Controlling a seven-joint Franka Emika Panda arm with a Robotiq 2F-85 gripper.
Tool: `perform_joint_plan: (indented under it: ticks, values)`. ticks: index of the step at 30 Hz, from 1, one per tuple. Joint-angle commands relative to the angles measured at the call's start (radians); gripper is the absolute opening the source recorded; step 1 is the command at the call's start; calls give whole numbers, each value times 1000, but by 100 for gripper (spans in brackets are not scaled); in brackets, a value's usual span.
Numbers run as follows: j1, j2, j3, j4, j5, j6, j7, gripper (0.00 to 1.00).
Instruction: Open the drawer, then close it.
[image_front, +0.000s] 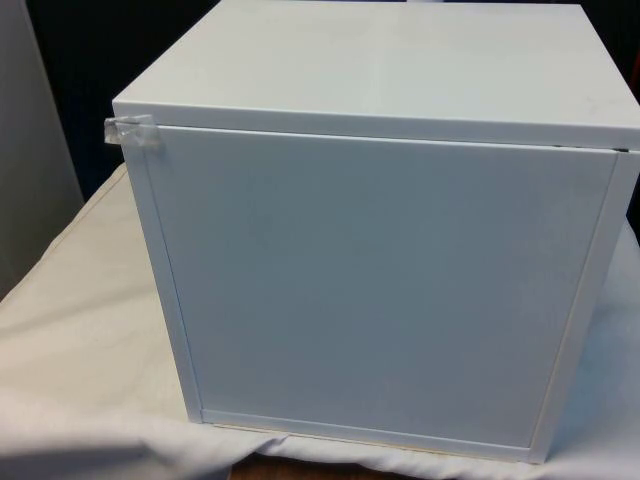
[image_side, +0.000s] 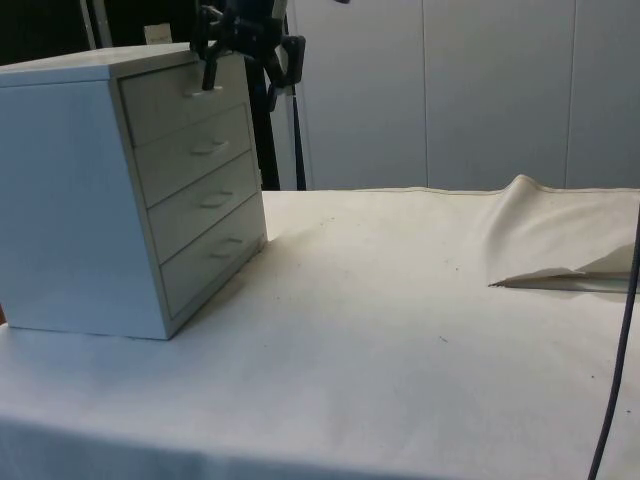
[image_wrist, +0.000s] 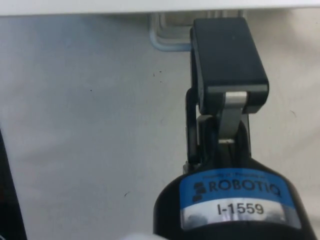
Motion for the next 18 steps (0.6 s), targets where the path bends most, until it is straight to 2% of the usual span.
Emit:
perform_joint_plan:
  ticks: [1,2,3,12,13,14,18]
  values:
    - [2,0,1,-9,16,24,-12,100]
    - [0,0,0,-3,3,3,-2,100]
    - [2,1,1,-10,15,26,-12,100]
    - [0,14,5,-9,-5,34,3,100]
    - [1,12,6,-8,4,17,-1,100]
    - [0,14,5,-9,-6,36,3,100]
    - [0,14,4,-9,-8,42,5,100]
